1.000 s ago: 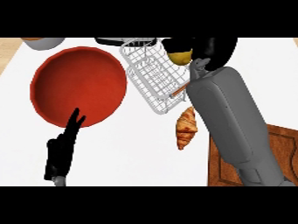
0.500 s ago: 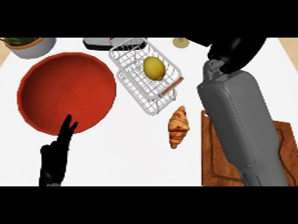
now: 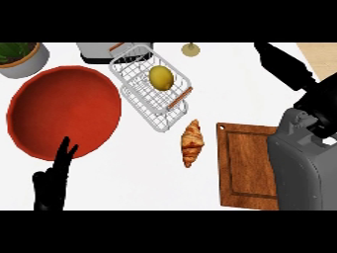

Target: Pick the lemon from the cutting board and place it in the tiered basket

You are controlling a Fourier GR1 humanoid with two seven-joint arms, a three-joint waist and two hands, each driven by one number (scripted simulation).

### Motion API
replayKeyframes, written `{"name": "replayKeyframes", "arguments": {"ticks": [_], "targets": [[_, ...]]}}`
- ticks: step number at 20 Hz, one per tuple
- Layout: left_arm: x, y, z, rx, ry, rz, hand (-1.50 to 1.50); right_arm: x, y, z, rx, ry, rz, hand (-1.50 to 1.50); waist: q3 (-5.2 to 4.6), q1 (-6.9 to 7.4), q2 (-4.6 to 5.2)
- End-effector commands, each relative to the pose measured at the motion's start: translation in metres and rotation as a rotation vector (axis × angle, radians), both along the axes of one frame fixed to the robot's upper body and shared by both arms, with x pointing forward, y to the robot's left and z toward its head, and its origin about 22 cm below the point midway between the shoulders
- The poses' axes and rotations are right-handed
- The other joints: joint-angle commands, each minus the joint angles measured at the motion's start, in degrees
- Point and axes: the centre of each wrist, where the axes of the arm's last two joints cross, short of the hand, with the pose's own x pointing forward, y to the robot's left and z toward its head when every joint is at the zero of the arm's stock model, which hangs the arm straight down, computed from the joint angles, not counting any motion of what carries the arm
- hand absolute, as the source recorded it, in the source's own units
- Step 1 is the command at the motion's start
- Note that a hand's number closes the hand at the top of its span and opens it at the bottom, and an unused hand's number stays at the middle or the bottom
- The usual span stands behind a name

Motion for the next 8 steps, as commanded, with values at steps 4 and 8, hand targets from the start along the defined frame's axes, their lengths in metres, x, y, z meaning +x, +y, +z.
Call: {"name": "replayKeyframes", "arguments": {"ticks": [4, 8], "targets": [[-0.016, 0.009, -0.007, -0.011, 0.051, 0.034, 0.0, -0.091, -0.031, -0.004, 0.149, 0.06, -0.025, -1.5, -0.26, -1.99, -0.28], [-0.008, 0.01, 0.001, -0.017, 0.043, 0.045, 0.0, -0.148, -0.042, -0.006, 0.159, 0.054, 0.048, -1.5, -0.21, -2.83, -0.08]]}}
